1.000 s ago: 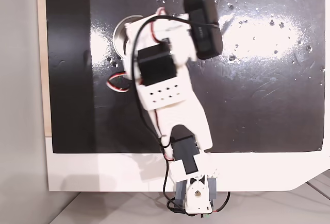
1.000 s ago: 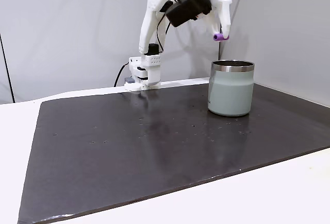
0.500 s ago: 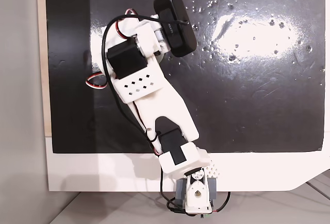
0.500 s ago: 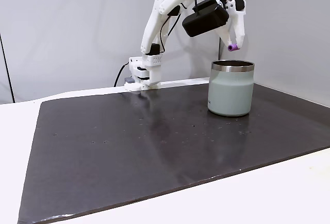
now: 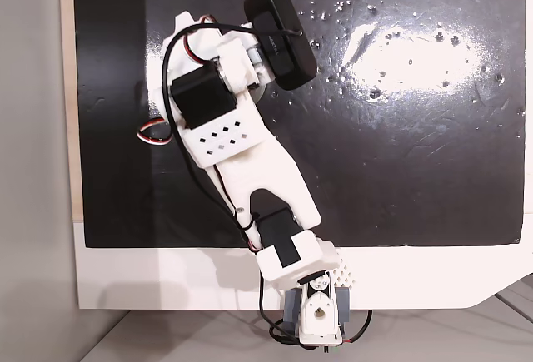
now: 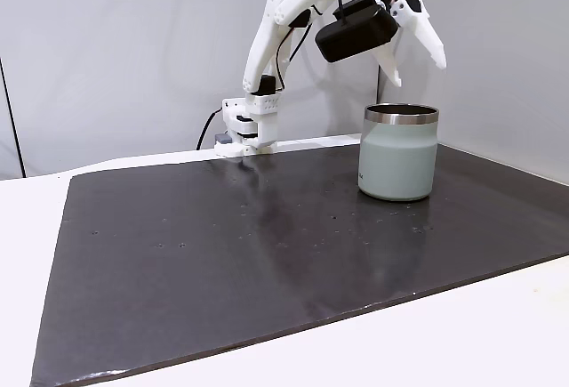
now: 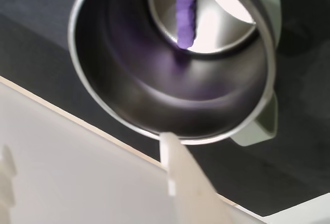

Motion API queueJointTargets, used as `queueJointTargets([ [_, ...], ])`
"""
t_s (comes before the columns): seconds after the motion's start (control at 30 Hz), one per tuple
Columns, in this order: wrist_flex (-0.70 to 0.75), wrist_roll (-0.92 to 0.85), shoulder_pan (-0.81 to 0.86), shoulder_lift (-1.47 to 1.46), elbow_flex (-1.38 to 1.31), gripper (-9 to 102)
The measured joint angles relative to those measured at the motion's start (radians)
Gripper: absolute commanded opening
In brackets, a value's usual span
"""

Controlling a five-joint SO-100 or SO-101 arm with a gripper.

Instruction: Grasp a pengrip and put it in the cup.

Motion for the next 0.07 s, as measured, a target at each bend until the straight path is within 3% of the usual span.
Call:
queueJointTargets([
  [0.07,0.0,-0.002,-0.003,0.0,0.0,29],
])
